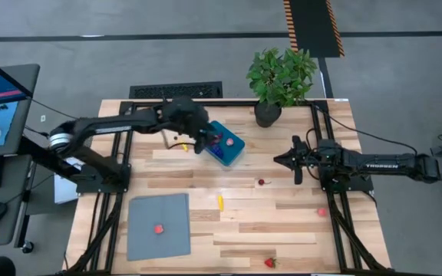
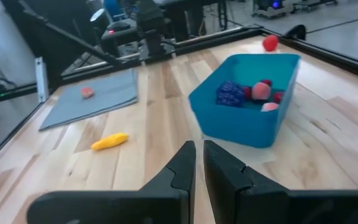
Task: Pick and placing Produce into tupperware
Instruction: Put the cherry into the container
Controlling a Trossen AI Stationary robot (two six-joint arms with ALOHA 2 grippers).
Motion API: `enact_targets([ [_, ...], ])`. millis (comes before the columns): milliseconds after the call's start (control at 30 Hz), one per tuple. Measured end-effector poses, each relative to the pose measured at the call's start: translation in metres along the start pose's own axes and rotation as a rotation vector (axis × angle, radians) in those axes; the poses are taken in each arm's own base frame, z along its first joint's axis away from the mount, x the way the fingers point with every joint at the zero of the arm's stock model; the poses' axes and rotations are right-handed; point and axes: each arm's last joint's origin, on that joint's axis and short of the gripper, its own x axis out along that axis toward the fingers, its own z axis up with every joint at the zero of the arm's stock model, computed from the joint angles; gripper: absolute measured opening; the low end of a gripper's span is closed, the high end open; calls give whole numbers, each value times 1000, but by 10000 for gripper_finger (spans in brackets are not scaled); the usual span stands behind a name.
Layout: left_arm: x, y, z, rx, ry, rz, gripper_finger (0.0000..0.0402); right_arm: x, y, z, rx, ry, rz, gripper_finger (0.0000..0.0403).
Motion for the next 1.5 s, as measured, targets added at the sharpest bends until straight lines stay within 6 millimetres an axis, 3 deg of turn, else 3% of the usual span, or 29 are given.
enact_targets([
  [233, -66, -33, -5, 87, -199, 8, 193, 1, 7, 0, -50, 0, 51, 55],
  [500, -111, -54, -53, 135, -353, -34, 193, 1, 10, 3, -60, -40, 79, 55],
  [767, -116, -61, -114, 225, -462, -168, 193, 0, 22, 14, -155, -79, 162, 55],
  [900, -117, -61, -135, 275, -561, -255, 193, 0, 23, 19, -161, -105, 168, 55],
  [1500, -123, -53, -193, 325, -551, -278, 193, 3, 22, 19, -149, -106, 120, 55],
])
